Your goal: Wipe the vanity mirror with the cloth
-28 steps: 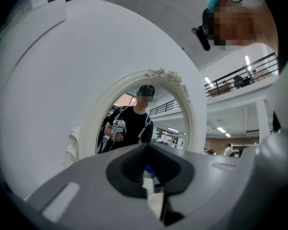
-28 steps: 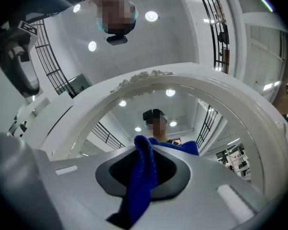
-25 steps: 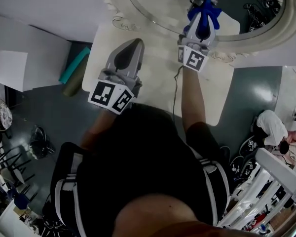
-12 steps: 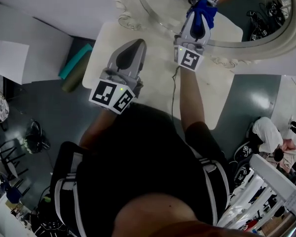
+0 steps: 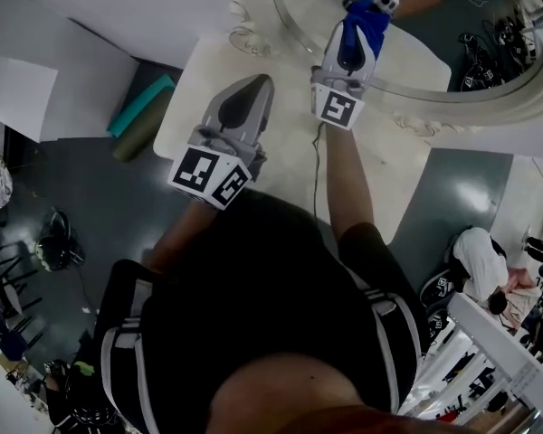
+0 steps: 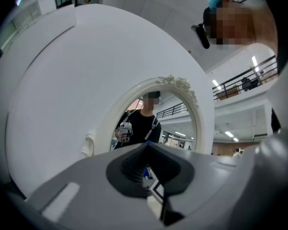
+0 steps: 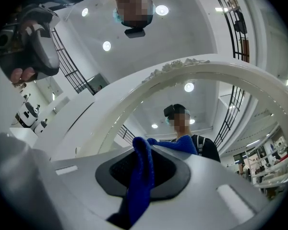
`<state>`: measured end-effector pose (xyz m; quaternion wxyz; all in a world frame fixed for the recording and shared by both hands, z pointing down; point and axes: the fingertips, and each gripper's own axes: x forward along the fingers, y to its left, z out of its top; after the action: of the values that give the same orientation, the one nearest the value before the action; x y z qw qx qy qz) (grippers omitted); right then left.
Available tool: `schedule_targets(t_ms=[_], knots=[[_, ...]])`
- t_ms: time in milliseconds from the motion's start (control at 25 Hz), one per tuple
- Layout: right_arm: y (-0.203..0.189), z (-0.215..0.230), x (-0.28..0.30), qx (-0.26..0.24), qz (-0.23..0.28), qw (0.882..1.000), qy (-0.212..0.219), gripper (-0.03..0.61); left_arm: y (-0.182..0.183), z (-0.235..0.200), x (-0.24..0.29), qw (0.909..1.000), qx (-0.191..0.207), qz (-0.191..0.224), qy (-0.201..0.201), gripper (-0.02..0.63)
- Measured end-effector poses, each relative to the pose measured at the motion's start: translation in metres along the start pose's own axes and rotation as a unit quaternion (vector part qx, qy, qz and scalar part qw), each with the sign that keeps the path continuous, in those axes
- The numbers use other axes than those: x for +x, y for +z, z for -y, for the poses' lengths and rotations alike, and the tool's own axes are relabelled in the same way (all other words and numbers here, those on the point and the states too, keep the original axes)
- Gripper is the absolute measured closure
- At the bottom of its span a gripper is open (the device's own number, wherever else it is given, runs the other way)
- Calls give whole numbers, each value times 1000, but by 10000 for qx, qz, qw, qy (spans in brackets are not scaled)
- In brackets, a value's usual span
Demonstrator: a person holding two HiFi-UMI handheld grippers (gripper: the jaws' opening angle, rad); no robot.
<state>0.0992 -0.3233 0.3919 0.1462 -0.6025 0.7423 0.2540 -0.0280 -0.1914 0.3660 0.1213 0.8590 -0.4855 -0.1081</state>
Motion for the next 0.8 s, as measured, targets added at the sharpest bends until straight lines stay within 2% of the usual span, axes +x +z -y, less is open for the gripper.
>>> schedule_targets(t_ms=[560, 800], knots=[[-17, -41, 11, 59, -144, 9993, 333, 541, 2, -20, -7, 9996, -82, 85, 262, 604], [-39, -97, 20, -13, -344, 9955, 878, 541, 5, -44, -17, 9990, -111, 106, 420, 604]])
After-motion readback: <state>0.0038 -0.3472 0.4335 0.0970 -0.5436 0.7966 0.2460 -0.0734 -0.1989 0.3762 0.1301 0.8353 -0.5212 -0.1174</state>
